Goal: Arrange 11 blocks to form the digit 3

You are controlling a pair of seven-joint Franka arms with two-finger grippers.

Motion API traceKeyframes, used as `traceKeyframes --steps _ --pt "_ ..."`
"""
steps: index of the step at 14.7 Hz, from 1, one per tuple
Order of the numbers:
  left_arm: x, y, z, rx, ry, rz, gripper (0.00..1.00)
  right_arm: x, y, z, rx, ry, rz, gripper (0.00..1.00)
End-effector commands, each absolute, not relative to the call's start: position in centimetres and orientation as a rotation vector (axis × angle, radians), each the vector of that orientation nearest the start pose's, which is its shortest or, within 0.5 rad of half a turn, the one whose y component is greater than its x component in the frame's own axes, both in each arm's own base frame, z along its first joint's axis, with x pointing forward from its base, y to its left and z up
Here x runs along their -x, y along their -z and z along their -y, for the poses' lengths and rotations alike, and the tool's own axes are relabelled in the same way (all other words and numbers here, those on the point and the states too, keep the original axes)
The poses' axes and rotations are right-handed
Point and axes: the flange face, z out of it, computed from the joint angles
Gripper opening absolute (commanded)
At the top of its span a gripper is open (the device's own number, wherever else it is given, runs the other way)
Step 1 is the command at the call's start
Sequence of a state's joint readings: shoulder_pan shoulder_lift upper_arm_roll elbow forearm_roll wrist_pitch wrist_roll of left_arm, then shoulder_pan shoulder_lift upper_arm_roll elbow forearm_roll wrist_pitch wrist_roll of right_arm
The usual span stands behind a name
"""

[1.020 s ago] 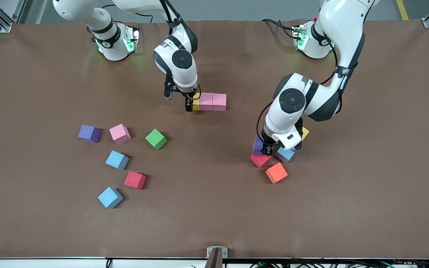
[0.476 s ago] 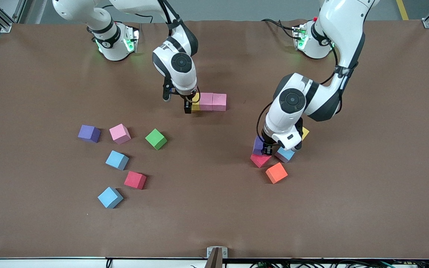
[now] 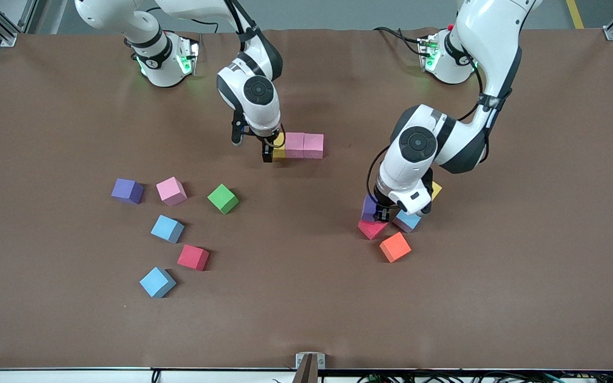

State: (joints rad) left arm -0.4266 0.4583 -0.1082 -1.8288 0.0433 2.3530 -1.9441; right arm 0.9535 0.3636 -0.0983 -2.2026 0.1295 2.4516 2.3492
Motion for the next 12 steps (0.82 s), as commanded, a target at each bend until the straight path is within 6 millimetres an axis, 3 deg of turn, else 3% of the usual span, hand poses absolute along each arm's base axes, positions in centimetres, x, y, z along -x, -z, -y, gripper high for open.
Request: traceKeyframes --steps 1,12 --pt "-56.68 -29.14 33.05 2.447 -0.007 2.074 0.31 -35.47 -21.36 -40.57 2.291 -0.087 -2.325 1.0" --pt "-56.63 -29.14 33.14 2.449 -0.007 2.072 0.31 -35.29 -22.25 -40.95 2.337 -0.1 -2.318 1.0"
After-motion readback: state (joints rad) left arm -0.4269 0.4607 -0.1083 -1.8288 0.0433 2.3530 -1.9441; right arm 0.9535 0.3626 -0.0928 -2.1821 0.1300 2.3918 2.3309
